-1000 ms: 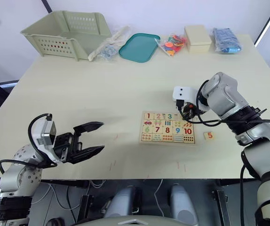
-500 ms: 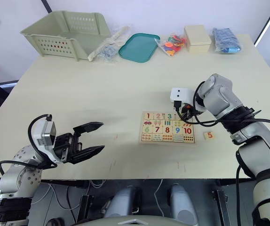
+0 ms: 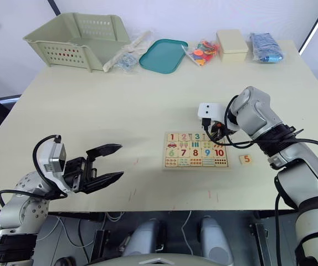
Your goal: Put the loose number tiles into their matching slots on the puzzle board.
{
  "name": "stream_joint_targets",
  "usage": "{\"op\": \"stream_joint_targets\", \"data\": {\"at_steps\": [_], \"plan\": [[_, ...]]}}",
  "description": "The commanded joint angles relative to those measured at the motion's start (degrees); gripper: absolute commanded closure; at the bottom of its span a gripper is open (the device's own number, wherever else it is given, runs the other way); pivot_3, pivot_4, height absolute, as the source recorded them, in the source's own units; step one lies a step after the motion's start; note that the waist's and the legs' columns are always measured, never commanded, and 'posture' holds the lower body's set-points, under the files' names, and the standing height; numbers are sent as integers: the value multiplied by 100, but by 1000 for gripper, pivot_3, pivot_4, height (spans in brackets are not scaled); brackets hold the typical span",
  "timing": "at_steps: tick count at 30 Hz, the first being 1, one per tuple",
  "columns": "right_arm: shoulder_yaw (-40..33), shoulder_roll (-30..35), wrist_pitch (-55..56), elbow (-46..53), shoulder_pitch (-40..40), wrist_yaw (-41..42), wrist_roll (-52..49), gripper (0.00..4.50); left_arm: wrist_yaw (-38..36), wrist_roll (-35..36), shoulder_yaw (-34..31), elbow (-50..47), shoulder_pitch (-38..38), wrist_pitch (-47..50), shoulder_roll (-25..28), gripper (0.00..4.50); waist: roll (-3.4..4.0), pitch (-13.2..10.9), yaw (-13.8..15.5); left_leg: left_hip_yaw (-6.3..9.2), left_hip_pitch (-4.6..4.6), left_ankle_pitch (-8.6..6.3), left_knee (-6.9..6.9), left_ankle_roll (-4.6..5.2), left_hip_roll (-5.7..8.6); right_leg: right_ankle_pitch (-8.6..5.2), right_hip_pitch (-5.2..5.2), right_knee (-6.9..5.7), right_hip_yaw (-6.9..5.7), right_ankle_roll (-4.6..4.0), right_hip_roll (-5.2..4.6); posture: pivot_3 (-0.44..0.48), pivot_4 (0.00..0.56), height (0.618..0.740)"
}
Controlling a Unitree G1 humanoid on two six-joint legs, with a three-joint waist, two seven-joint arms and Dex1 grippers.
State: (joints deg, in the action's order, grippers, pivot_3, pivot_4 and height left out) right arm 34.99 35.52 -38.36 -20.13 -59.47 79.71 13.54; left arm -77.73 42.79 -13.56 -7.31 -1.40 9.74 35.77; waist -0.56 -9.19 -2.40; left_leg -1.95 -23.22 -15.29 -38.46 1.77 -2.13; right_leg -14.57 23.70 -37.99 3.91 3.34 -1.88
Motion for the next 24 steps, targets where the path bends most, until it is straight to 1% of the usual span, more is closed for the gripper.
{"op": "stream_joint_targets", "data": {"at_steps": [1,24], "plan": [[-132,-4,58,95,-186,18,6,3139,-2,79,-138,-202,-39,-51,15,0,0,0,0,0,0,0,0,0,0,0,0,0,0,0,0,0,150,740],[-144,-19,196,88,-206,56,-11,3139,-7,69,-129,-167,-31,-66,16,0,0,0,3,1,-1,0,0,0,0,0,0,1,-1,0,0,0,150,740]]}}
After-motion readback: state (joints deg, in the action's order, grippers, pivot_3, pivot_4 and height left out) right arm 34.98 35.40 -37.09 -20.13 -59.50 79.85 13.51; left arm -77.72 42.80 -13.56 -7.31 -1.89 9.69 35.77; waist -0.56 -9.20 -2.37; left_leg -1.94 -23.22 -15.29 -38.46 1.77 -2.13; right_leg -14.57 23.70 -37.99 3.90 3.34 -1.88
